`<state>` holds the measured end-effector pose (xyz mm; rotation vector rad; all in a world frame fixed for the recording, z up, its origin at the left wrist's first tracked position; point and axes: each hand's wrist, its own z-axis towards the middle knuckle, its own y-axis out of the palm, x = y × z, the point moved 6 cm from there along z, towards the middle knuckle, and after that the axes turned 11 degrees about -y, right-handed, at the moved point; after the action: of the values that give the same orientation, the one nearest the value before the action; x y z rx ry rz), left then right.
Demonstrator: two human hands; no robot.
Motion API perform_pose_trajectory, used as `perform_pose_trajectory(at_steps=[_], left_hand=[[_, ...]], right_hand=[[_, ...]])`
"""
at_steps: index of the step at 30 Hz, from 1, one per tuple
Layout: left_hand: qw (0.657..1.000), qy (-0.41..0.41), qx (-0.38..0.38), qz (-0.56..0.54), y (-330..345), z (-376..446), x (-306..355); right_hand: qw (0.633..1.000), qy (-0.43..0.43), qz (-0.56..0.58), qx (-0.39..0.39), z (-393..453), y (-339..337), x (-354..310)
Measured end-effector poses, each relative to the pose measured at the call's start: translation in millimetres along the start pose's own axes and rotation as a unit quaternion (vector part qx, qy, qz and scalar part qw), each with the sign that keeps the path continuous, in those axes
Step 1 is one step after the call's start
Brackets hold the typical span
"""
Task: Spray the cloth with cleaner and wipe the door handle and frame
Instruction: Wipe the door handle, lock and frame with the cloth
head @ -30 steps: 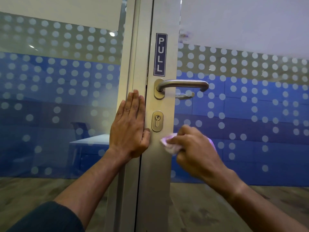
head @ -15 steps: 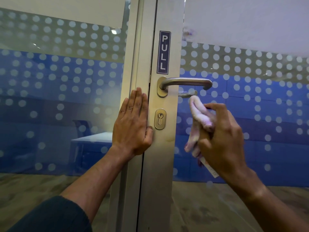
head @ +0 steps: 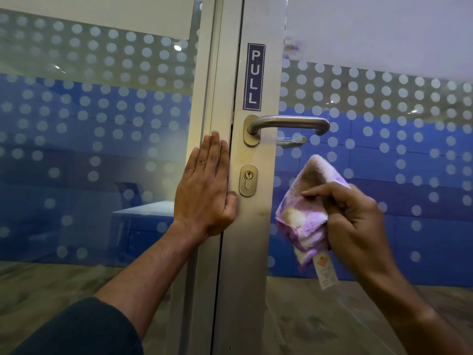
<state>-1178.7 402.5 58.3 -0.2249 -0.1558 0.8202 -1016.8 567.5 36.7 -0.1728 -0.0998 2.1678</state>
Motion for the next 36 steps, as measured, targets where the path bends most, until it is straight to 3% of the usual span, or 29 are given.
perform_pose_trajectory(at_steps=[7,12,16,19,21,23,30,36], left_hand=[[1.0,-0.002,-0.005,0.008,0.5,-0.3,0.8],[1.0,-0.001,-0.002,0.004,0.4,-0.5,1.0],[1.0,0.0,-0.004,0.006,1.0,-0.4,0.9],[1.0,0.0,0.0,-0.001,0.8,-0.5,0.8],[1.0,0.004,0.003,0.001,0.8,-0.9,1.3],[1.0,0.005,0.006,0.004,1.1,-1.0,1.0],[1.0,0.007,0.005,0.002,2.2,-0.8,0.5],[1.0,0.007,0.014,-0.001,2.0,0.4,-1.5]], right_hand=[[0.992,-0.009,-0.113,0.056,-1.2,3.8,-13.5],[0.988,0.019,0.076,0.136,-15.6,4.1,-8.3],[0.987,0.045,0.13,0.086,-18.3,15.4,2.2],[0.997,-0.045,-0.01,0.065,-16.6,21.3,-6.2],[0.972,-0.174,-0.15,0.051,-19.5,31.2,-18.4],[0.948,-0.234,-0.214,0.027,-23.3,45.0,-20.2],[0.91,-0.168,-0.368,-0.096,-27.4,88.4,1.9],[0.88,-0.189,-0.414,-0.134,-35.1,85.3,9.5]])
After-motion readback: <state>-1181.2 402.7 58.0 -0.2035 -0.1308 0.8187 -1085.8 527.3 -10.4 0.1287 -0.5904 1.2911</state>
